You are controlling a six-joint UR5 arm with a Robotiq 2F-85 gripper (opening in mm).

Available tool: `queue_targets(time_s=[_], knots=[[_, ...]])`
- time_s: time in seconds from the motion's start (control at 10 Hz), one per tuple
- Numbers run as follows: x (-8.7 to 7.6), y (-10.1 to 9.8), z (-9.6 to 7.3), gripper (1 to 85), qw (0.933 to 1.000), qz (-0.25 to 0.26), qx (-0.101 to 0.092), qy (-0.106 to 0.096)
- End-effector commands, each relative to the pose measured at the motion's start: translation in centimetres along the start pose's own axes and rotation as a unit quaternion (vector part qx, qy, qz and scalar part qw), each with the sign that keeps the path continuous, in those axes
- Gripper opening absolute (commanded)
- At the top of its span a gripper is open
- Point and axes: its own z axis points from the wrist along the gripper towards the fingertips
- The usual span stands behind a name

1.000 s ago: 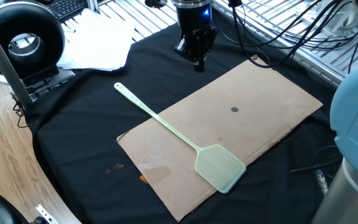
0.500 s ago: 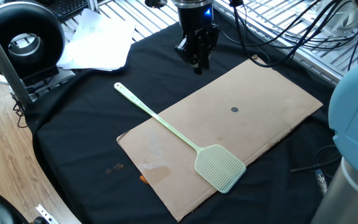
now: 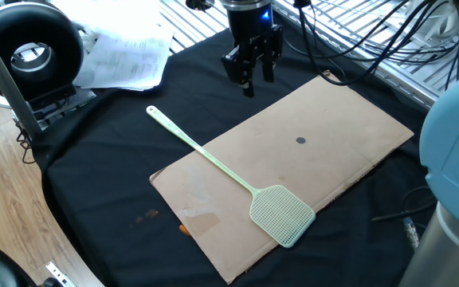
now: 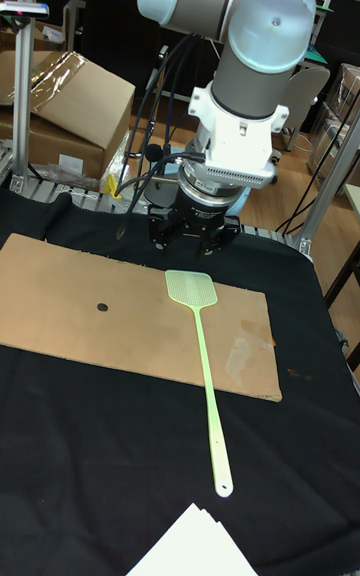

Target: Swat with a flyswatter

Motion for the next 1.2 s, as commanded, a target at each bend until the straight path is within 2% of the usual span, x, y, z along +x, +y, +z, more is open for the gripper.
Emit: queue_targets(time_s=[0.0, 1.1], knots=[[-0.13, -0.21, -0.28, 53.0, 1.0, 0.001, 0.007, -0.001], [0.1, -0.73, -0.4, 47.3, 0.9999, 0.001, 0.014, 0.003]])
